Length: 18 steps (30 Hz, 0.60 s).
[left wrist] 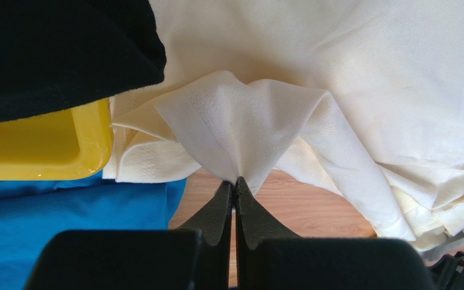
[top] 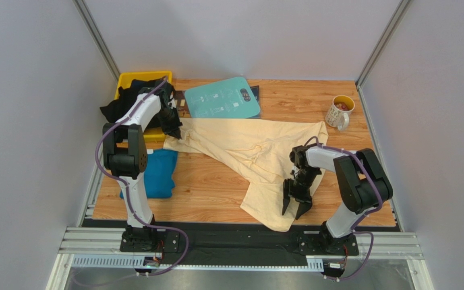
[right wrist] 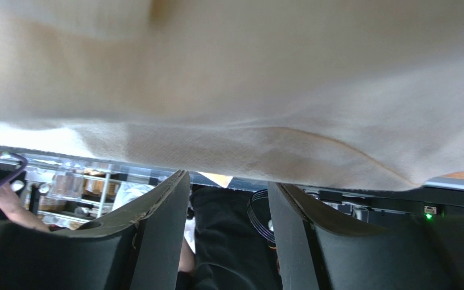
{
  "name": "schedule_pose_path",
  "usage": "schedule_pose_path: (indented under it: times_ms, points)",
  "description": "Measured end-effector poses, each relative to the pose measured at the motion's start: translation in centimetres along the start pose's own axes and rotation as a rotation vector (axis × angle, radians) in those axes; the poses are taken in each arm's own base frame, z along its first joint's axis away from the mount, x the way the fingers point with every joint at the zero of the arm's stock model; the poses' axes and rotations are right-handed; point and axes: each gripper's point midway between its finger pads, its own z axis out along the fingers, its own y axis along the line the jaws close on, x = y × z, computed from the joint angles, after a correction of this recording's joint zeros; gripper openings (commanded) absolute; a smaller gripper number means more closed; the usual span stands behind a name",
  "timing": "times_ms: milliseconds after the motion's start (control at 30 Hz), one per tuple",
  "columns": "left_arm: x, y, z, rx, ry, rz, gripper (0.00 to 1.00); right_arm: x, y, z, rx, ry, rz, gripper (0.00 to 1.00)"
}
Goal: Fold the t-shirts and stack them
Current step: Grap the side of the flattened tshirt closest away from the robot with both arms
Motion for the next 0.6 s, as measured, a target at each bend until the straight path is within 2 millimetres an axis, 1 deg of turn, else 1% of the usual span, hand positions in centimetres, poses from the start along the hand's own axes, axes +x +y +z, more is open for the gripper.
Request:
schedule_pose_path:
  times_ms: [167, 400, 467, 533, 600]
  points:
    - [-0.1, 0.0, 0.0, 0.001, -0.003, 0.001, 0.00, 0.8, 0.3, 0.4, 0.017, 0.014, -0.040, 0.55]
    - [0.2, 0.1, 0.0, 0.000, -0.002, 0.003, 0.00, 1.0, 0.2, 0.5, 0.031, 0.014, -0.053, 0.54]
    - [0.4, 0.2, 0.0, -0.003, -0.001, 0.003, 0.00, 1.2, 0.0, 0.6, 0.038, 0.011, -0.053, 0.52]
    - [0.4, 0.2, -0.1, -0.004, -0.001, 0.003, 0.00, 1.4, -0.3, 0.9, 0.043, 0.008, -0.049, 0.45]
    - [0.4, 0.2, -0.1, -0.004, -0.001, 0.004, 0.00, 1.4, -0.5, 1.0, 0.048, -0.001, -0.046, 0.44]
